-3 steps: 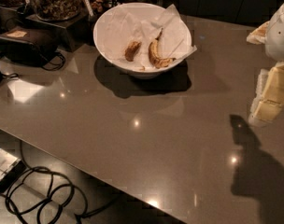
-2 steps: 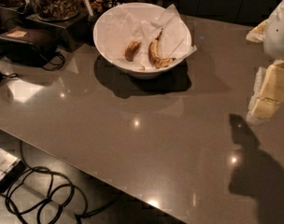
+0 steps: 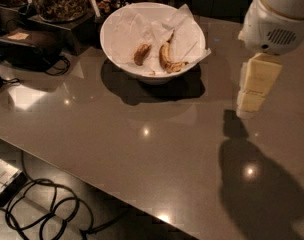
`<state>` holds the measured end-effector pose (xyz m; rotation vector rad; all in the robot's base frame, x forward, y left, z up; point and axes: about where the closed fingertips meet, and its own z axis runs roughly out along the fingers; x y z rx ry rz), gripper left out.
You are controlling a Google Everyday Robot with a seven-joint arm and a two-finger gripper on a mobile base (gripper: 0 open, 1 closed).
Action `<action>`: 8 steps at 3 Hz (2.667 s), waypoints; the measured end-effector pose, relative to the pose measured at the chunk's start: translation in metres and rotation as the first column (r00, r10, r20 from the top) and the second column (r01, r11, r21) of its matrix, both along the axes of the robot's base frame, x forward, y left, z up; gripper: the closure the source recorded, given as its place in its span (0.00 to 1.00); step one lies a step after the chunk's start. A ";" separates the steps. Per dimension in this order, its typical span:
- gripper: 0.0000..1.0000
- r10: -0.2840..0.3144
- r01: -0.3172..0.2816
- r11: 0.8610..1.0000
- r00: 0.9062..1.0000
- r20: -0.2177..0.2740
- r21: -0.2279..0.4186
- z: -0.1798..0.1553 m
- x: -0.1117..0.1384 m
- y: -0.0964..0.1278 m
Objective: Pick banana from white bowl
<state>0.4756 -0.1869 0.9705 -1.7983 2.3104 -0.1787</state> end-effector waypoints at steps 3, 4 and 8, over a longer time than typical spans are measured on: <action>0.00 -0.114 0.116 0.989 0.993 -0.021 0.087 0.002 0.064 0.019; 0.00 -0.137 0.140 0.983 0.990 -0.030 0.116 0.002 0.114 0.041; 0.00 -0.145 0.143 0.977 0.989 0.006 0.160 -0.002 0.172 0.104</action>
Offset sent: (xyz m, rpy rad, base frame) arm 0.0390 0.0153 0.0061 0.0922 -0.0021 -0.0906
